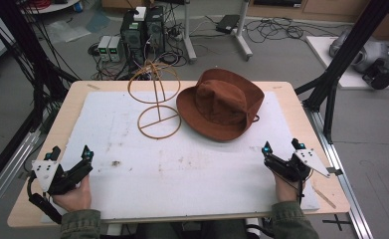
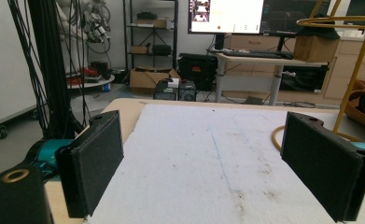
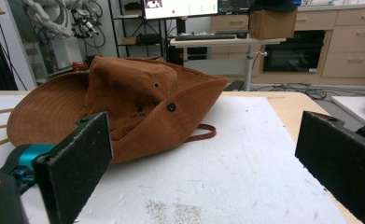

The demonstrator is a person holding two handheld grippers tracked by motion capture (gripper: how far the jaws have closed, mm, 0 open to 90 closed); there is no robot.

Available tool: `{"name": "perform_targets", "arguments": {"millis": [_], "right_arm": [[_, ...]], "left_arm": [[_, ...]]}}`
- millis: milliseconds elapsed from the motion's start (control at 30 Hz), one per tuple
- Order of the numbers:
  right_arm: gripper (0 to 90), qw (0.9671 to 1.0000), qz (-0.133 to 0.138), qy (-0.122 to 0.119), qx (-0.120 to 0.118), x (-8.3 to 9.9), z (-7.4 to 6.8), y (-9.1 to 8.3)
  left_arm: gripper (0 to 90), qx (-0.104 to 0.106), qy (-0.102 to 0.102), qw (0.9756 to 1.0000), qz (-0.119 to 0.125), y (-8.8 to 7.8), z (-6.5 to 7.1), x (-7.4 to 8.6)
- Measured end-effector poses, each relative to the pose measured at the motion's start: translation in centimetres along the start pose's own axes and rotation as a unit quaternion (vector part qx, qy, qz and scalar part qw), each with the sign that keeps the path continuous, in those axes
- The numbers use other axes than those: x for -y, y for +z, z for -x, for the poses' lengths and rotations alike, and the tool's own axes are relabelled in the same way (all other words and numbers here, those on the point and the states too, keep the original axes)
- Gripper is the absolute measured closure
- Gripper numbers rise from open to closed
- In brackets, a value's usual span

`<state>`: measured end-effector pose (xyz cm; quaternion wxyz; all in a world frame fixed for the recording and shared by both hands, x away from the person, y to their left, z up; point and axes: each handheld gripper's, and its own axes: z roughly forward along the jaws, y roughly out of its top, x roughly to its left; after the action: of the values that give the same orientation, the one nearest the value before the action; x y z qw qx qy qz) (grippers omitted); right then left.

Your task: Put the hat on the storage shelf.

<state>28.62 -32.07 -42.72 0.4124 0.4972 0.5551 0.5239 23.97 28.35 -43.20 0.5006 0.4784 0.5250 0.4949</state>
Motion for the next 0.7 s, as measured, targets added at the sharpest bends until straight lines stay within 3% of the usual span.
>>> {"name": "perform_targets", "arguments": {"millis": [567, 700], "right_arm": [[3.2, 1.0, 0.003, 0.009, 0.0, -0.02, 0.04, -0.03], [3.2, 1.0, 0.007, -0.001, 0.005, -0.3, -0.04, 0.42]], "left_arm": [[13.4, -0.001, -0.005, 1.0, 0.0, 0.0, -0.11, 0.01], [13.4, -0.003, -0.005, 1.0, -0.002, 0.04, -0.21, 0.04]]}}
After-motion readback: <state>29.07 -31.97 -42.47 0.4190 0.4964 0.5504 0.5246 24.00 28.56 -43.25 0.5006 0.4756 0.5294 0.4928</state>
